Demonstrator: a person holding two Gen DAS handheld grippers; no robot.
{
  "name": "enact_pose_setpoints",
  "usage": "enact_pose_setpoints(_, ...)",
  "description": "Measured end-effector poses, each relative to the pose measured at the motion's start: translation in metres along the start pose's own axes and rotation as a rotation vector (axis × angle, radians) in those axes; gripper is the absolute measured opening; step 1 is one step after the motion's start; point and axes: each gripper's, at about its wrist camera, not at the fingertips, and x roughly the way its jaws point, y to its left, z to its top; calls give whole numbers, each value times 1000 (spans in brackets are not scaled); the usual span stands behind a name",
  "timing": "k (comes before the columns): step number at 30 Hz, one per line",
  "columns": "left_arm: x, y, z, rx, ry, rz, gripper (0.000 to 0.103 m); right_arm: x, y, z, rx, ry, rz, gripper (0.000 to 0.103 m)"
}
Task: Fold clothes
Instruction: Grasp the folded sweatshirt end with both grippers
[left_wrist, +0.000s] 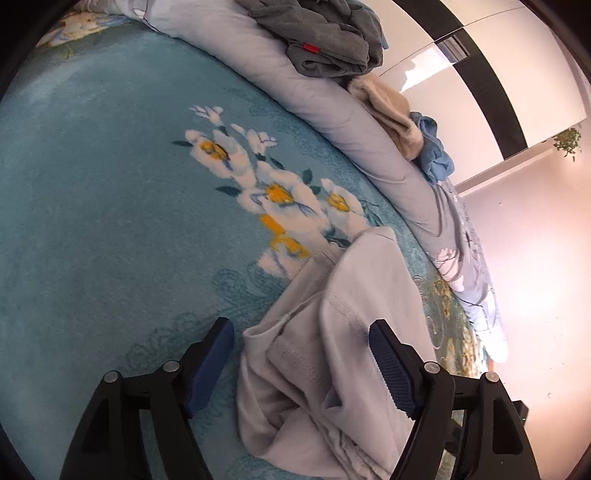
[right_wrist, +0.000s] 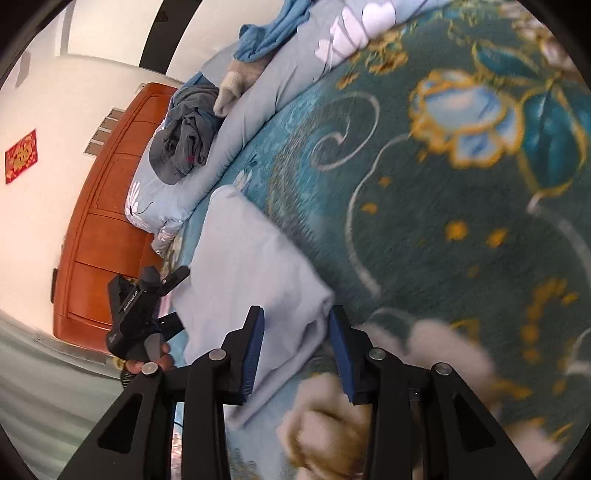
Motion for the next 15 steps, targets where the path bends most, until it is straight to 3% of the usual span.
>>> enact_pose_setpoints(5, 2, -8, -9, 28, 6, -49, 78, 3, 3, -22, 50, -33, 44, 40)
enact_pose_setpoints(9, -2, 1, -13, -39, 2, -112, 68, 0, 7, -47, 71, -35, 50, 37)
enact_pose_setpoints(14, 1, -1, -15, -74, -4, -110, 64, 12, 18, -54, 103, -52, 41, 37)
enact_pose_setpoints(15, 2, -3, -15, -76, 3, -105, 57, 13, 19, -53, 115, -63, 44, 37)
